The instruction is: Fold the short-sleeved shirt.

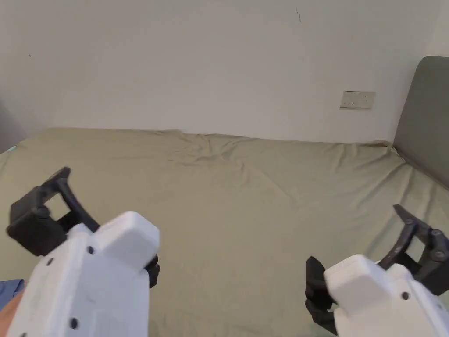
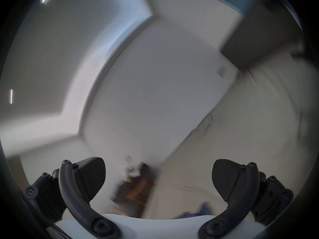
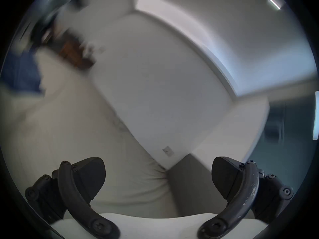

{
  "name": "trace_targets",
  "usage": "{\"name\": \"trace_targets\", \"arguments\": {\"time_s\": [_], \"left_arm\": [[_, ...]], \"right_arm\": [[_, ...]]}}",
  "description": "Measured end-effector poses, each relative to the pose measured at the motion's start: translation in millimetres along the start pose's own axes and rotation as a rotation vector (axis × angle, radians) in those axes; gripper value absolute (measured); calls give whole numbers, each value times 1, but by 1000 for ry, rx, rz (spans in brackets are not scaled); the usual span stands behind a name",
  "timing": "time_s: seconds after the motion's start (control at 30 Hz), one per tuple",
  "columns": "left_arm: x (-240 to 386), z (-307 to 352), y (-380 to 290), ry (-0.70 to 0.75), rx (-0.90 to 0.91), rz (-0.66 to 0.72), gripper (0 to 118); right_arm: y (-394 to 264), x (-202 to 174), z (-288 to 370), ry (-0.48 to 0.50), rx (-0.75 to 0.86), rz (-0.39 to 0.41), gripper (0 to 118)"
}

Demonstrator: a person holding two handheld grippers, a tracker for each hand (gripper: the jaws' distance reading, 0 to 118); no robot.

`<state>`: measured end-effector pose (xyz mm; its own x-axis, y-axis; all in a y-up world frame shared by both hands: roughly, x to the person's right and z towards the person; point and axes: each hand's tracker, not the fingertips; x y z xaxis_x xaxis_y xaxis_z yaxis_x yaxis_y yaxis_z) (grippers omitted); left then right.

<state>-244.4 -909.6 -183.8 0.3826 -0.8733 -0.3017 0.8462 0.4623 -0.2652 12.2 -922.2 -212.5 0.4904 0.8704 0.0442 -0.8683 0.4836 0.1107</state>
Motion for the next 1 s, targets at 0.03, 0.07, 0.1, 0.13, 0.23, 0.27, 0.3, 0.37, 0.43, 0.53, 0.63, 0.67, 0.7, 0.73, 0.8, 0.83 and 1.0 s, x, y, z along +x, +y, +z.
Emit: {"name": "trace_targets", "arguments": {"time_s": [0.03,0.07,0.1,0.13,0.23,0.27,0.3,0.37,0.43,0.53,0.63,0.67,0.7,0.73,0.8,0.83,1.0], "left_arm": [[7,1,-2,3,18,-110,118],[12,8,4,-3,42,-213,118],[18,10,1,-9,66,-302,118],[24,12,-1,-21,79,-337,118],[37,19,-5,-77,121,-428,118],[41,21,-6,-96,131,-449,118],[44,22,-7,-106,140,-460,118],[44,21,-5,-108,138,-445,118],[43,19,-3,-111,136,-423,118],[37,15,0,-104,131,-379,118],[22,13,2,-111,129,-252,118],[14,12,5,-121,111,-153,118],[6,10,7,-136,94,-50,118],[-4,7,8,-149,78,93,118],[-22,-1,6,-144,23,432,118],[-30,-5,3,-148,-25,601,118],[-46,-6,-25,-268,-102,1244,118]], "right_arm": [[0,-6,0,23,-5,112,118],[-2,-13,1,47,-14,225,118],[-3,-21,1,68,-27,314,118],[-4,-23,2,81,-35,354,118],[-9,-31,2,111,-29,356,118],[-9,-31,1,122,-38,351,118],[-11,-32,-1,123,-43,343,118],[-10,-31,-1,111,-43,321,118],[-11,-27,-5,101,-43,299,118],[-9,-18,-6,70,-35,268,118],[-9,0,-6,39,-26,75,118],[-9,10,-5,41,-28,-58,118],[-10,18,-5,44,-26,-181,118],[-14,29,-5,62,-25,-347,118],[-23,48,-9,91,-45,-667,118],[-30,57,-10,98,-54,-832,118],[-55,70,-5,98,64,-1170,118]]}}
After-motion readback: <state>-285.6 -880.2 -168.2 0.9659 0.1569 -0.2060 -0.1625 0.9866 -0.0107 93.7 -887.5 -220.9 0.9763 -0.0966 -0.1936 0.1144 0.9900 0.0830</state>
